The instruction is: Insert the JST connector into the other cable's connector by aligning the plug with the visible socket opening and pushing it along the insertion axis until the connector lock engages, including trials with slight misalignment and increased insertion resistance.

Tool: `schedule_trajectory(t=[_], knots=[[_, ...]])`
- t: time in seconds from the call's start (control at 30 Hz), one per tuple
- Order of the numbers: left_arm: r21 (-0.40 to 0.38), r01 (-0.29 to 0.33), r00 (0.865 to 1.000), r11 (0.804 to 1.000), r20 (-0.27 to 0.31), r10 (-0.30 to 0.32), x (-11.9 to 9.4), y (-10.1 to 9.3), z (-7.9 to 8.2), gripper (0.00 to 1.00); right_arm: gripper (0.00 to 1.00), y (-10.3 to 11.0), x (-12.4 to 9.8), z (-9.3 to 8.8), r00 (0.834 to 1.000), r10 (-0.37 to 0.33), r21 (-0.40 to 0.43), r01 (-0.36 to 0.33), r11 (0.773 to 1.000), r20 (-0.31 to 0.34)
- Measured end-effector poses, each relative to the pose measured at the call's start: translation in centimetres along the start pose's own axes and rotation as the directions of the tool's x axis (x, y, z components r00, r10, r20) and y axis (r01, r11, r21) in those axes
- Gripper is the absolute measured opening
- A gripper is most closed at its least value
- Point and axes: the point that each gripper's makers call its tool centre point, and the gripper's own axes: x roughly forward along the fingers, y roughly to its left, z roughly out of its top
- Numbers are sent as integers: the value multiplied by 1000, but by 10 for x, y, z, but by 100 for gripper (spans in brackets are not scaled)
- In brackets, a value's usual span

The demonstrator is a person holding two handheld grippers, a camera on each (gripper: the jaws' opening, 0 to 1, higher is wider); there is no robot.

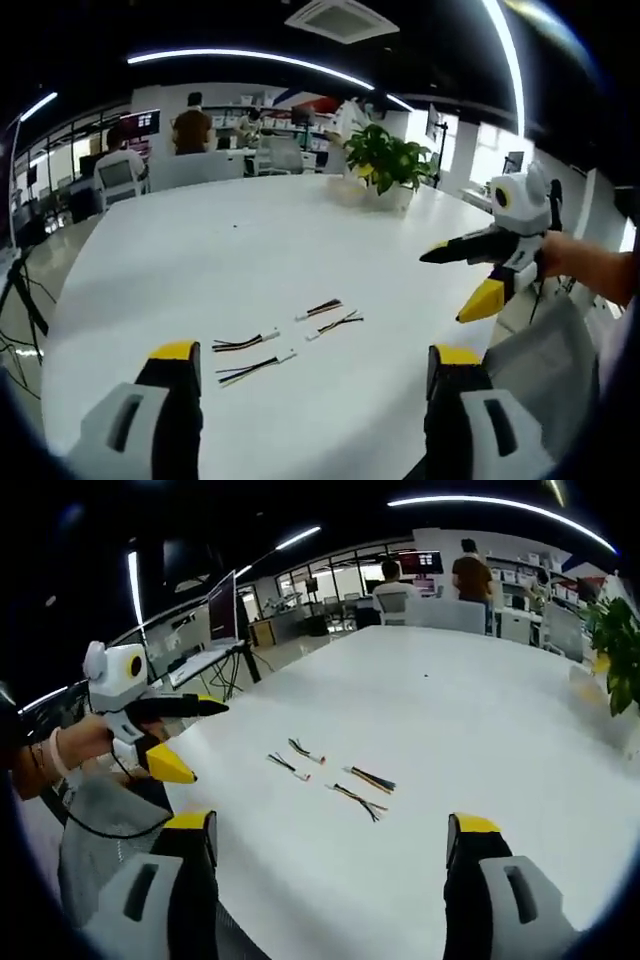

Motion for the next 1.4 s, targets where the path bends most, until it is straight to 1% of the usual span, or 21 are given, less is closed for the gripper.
schedule_trajectory(t=[0.07, 0.13, 0.27, 0.3, 0.33, 0.4, 0.5, 0.6, 0.73, 0.8, 0.97, 1.07, 1.27, 1.4], knots=[[-4, -3, 1000, 1000, 2, 3, -1, 2, -2, 91, 94, 0, 1, 8, 1000, 1, -23, -1, 1000, 11], [-24, 3, 1000, 1000, 6, -3, -3, 3, -5, 91, 94, 0, 2, 12, 1000, 8, -33, -8, 999, 14], [-47, 8, 1000, 999, 10, -8, -5, 5, -9, 91, 93, 0, 6, 13, 1000, 9, -45, -9, 999, 3], [-87, 14, 1000, 996, 13, -13, -5, 6, -11, 91, 93, -1, 8, 13, 1000, 8, -47, -8, 999, 0], [-106, 22, 1000, 994, 23, -20, -5, 6, -9, 91, 93, -3, 10, 13, 1000, 7, -47, -7, 999, -1], [-113, 26, 999, 993, 35, -22, -5, 7, -7, 91, 93, -4, 13, 12, 1000, 7, -47, -7, 999, -5], [-88, 24, 999, 996, 25, -22, -2, 7, -6, 91, 92, -5, 17, 12, 1000, 7, -49, -7, 999, -9], [-83, 31, 999, 996, 19, -29, 3, 8, -4, 90, 92, -7, 20, 12, 1000, 9, -61, -10, 998, -16], [-45, 29, 1000, 999, 8, -28, 10, 10, 0, 90, 91, -15, 24, 17, 1000, 4, -79, -6, 997, -19], [-11, 25, 1000, 1000, 2, -25, 14, 11, 2, 90, 91, -19, 26, 21, 1000, 7, -94, -9, 996, -24], [4, 29, 1000, 1000, 0, -29, 19, 14, 4, 89, 91, -26, 28, 26, 1000, 3, -105, -5, 994, -21], [-3, 40, 999, 999, -3, -40, 22, 15, 3, 89, 91, -27, 30, 26, 1000, 6, -118, -9, 993, -30], [28, 38, 999, 999, -18, -38, 23, 18, 0, 89, 90, -25, 33, 27, 999, 20, -140, -26, 990, -43], [49, 34, 999, 998, -14, -33, 23, 20, 3, 89, 90, -23, 35, 28, 998, 27, -161, -34, 986, -51]])
